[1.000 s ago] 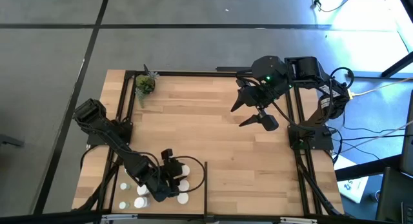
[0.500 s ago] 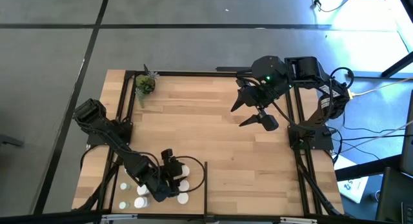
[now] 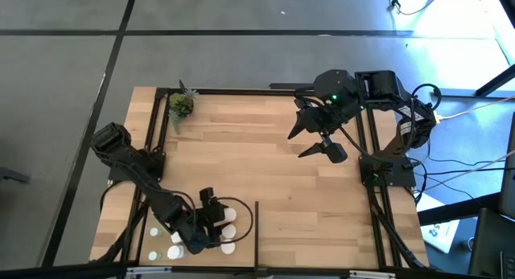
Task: Pick and place medicine bottles onto shelf by color
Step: Put the orange pill bottle on the shelf aligned with the other orange pill bottle, then return to Home Position
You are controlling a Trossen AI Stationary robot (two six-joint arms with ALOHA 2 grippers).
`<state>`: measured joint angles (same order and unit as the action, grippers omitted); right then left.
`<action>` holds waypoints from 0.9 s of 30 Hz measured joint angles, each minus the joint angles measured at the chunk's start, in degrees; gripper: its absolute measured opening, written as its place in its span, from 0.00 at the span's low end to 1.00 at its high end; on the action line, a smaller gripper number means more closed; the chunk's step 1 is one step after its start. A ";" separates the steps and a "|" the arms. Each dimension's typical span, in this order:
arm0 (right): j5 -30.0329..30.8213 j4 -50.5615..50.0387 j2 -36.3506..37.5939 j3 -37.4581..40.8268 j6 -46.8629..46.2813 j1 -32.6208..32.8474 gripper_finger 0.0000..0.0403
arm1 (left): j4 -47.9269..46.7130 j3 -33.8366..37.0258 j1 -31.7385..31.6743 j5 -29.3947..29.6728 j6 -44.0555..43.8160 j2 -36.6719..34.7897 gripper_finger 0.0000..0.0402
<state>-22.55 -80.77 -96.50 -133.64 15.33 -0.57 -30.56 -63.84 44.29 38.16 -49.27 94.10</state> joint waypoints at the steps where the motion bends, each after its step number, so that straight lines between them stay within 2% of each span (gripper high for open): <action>1: 0.00 0.00 0.01 0.02 0.00 -0.01 0.68 | 0.08 -0.08 0.02 0.22 0.14 -0.08 0.59; 10: 0.00 0.04 -0.01 0.00 0.00 -0.01 0.68 | -1.11 -0.09 0.54 3.38 3.23 -2.64 0.58; 17: -0.01 0.28 -0.01 0.00 0.00 -0.01 0.68 | -4.07 -0.09 1.94 10.87 6.44 -9.70 0.57; 21: 0.00 0.28 -0.01 0.00 0.00 0.00 0.68 | -8.91 -0.09 2.94 14.69 6.48 -14.42 0.50; 27: 0.00 0.31 -0.01 0.00 0.00 -0.01 0.68 | -14.66 -0.09 3.99 15.61 6.61 -21.20 0.33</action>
<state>-22.55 -80.46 -96.51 -133.64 15.33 -0.58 -45.22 -63.92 48.28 53.77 -42.66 72.90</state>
